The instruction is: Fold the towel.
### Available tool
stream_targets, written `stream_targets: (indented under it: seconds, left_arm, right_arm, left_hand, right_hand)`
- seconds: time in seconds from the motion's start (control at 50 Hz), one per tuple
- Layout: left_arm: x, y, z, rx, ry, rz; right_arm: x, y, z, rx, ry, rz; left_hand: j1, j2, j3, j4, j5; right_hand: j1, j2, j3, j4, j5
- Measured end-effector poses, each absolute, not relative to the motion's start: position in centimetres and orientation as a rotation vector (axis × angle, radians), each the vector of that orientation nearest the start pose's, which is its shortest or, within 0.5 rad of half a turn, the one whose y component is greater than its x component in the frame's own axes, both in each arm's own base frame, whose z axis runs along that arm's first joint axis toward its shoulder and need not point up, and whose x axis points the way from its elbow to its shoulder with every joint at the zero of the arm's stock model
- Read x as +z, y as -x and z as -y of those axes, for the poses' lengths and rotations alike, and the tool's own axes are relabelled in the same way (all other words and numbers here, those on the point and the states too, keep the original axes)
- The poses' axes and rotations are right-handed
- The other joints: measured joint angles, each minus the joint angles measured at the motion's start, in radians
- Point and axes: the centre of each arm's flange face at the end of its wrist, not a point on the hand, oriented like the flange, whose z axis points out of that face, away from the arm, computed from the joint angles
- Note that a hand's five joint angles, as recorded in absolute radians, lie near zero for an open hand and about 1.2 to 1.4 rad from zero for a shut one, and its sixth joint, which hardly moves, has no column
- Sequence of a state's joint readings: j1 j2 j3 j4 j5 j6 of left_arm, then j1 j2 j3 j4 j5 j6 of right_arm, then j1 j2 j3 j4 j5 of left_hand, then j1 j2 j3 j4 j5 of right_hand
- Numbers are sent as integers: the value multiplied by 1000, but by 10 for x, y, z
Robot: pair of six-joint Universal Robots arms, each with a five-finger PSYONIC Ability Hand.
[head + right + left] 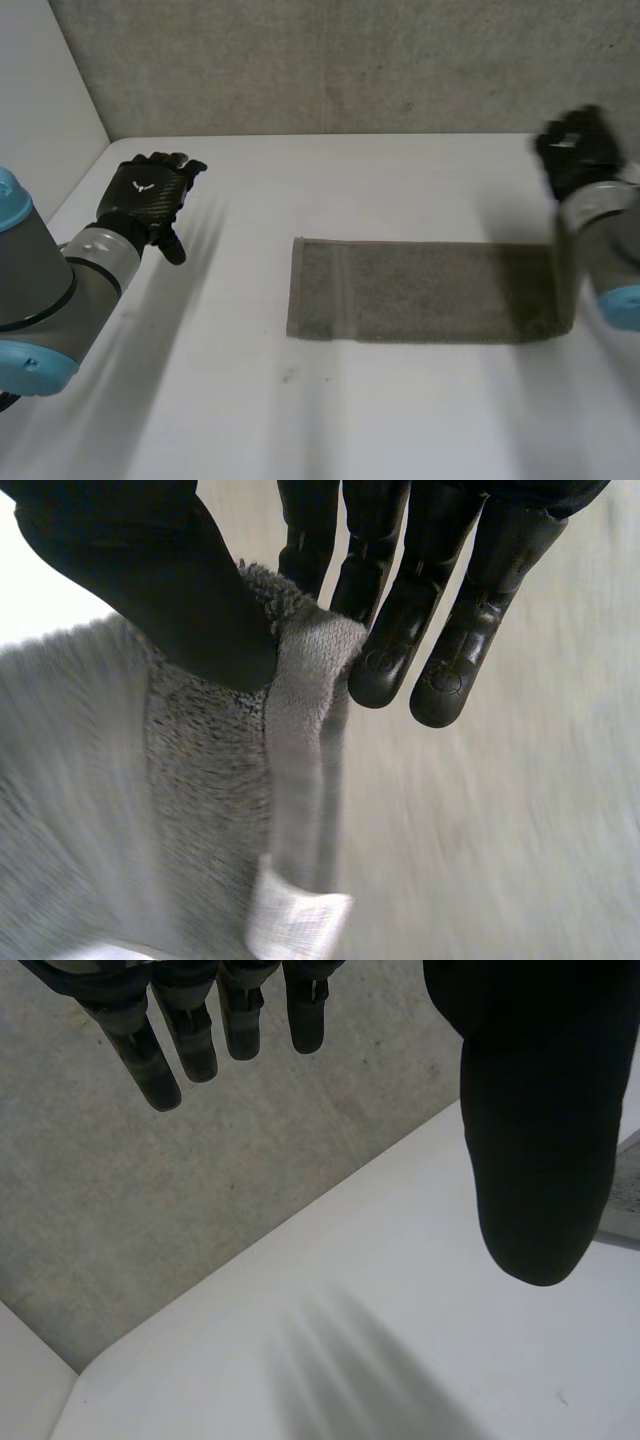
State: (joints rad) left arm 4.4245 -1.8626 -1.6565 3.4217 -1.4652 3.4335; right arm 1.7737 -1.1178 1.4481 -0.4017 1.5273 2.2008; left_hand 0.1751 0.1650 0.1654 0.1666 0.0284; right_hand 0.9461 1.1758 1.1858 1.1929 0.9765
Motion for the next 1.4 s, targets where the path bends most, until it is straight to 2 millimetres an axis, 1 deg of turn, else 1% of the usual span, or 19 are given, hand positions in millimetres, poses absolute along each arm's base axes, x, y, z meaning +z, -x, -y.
stream_targets:
  seconds: [0.02,0.08,0.1,0.2,0.32,0.36,0.38,0.44,0.54,0.7,0.78,0.84,0.86,0.88,0.94,1.06,1.2,1.34,1.4]
  left_arm:
    - [213,235,297,-2161,-789,-2248]
    - [213,234,297,-2161,-787,-2247]
    - [213,234,297,-2161,-787,-2247]
    - [212,234,296,-2158,-790,-2252]
    - [210,236,293,-2154,-800,-2259]
    - [210,237,292,-2153,-806,-2261]
    - [210,237,292,-2153,-808,-2262]
    - [210,240,291,-2158,-816,-2262]
    - [214,251,287,-2191,-851,-2251]
    - [218,290,273,-2274,-971,-2238]
    - [211,313,267,-2292,-1043,-2254]
    - [210,316,266,-2293,-1054,-2257]
    - [200,332,262,-2287,-1112,-2278]
    - [192,342,259,-2275,-1148,-2292]
    - [176,356,256,-2241,-1191,-2317]
    - [144,368,255,-2151,-1211,-2357]
    - [118,368,254,-2050,-1216,-2399]
    - [111,363,248,-1999,-1224,-2425]
    - [115,359,246,-1999,-1220,-2425]
  right_arm:
    - [224,-223,366,1902,-1060,1529]
    - [220,-284,327,2080,-1223,1481]
    - [220,-284,327,2080,-1223,1481]
    - [183,-360,253,2221,-1571,1452]
    - [135,-388,203,2190,-1839,1512]
    - [122,-391,194,2160,-1894,1540]
    - [120,-391,193,2153,-1900,1546]
    - [122,-388,194,2125,-1877,1584]
    - [139,-373,210,2103,-1759,1675]
    - [173,-308,251,2063,-1350,2145]
    - [171,-274,261,2002,-1162,2399]
    - [170,-270,261,1991,-1142,2424]
    - [168,-264,262,1972,-1112,2463]
    - [158,-237,266,1877,-993,2587]
    - [150,-219,267,1807,-927,2634]
    - [136,-199,269,1720,-904,2628]
    - [128,-191,275,1718,-969,2509]
    - [136,-196,289,1822,-1072,2268]
    - [149,-214,289,1894,-1169,2130]
  left_hand:
    - [0,0,0,0,0]
    - [0,0,0,0,0]
    - [0,0,0,0,0]
    - [0,0,0,0,0]
    - [0,0,0,0,0]
    - [0,0,0,0,0]
    - [0,0,0,0,0]
    - [0,0,0,0,0]
    - [0,0,0,0,0]
    - [0,0,0,0,0]
    - [0,2,2,1,0]
    - [0,2,2,2,0]
    - [0,2,2,2,0]
    - [0,2,2,3,0]
    - [0,3,2,3,0]
    - [0,3,2,2,0]
    - [0,3,2,3,0]
    - [0,3,2,2,-2]
    - [0,3,3,2,-2]
  right_hand:
    - [0,0,0,0,0]
    - [0,0,0,0,0]
    - [0,0,0,0,0]
    - [0,0,0,0,2]
    - [-12,-13,-14,-14,-9]
    - [-288,-346,-347,-351,-311]
    - [-288,-346,-347,-351,-311]
    - [-716,-905,-916,-923,-867]
    - [-738,-946,-975,-963,-914]
    - [-738,-946,-975,-963,-917]
    - [-738,-946,-975,-963,-917]
    - [-738,-946,-975,-963,-917]
    - [-738,-946,-975,-963,-917]
    - [-738,-946,-975,-963,-917]
    - [-738,-944,-973,-962,-916]
    - [-634,-820,-828,-834,-792]
    - [-57,-47,-63,-66,-67]
    - [-39,-13,-4,-3,-24]
    - [-38,0,-4,0,-17]
